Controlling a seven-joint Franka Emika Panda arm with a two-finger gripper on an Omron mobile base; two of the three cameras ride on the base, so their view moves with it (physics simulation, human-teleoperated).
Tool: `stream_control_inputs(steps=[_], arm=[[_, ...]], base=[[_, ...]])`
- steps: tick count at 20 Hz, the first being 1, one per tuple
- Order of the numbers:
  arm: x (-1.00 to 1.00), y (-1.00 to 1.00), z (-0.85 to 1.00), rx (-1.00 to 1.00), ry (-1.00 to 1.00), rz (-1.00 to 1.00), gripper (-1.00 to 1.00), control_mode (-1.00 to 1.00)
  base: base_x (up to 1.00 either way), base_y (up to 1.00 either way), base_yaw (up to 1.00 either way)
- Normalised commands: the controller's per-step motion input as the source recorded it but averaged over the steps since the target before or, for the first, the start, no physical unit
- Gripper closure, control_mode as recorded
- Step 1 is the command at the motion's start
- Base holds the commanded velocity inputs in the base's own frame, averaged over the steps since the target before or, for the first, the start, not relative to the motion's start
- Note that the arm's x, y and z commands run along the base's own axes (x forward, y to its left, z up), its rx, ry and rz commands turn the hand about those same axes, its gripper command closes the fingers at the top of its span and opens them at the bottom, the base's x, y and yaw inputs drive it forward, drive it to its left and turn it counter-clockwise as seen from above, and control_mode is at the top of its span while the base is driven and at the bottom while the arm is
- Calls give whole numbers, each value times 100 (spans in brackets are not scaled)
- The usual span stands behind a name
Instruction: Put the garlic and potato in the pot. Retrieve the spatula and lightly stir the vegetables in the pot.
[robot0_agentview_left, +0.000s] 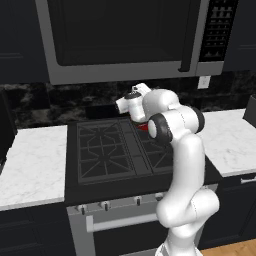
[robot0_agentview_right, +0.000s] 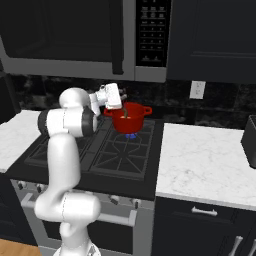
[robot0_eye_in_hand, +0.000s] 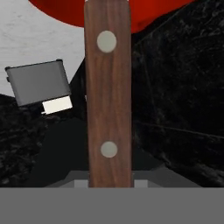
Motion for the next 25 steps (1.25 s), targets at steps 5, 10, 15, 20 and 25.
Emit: stream_control_inputs(steps=[5, 10, 15, 20, 25], arm=[[-33, 32, -7, 2, 0, 0, 100, -100], [-26, 1, -64, 1, 7, -10, 100, -100], [-6, 0, -62, -2, 5, -19, 100, -100], [14, 17, -88, -17, 7, -10, 100, -100], [20, 7, -66, -17, -3, -1, 100, -100]], base=[[0, 0, 0], [0, 0, 0], [0, 0, 0], [0, 0, 0], [0, 0, 0]])
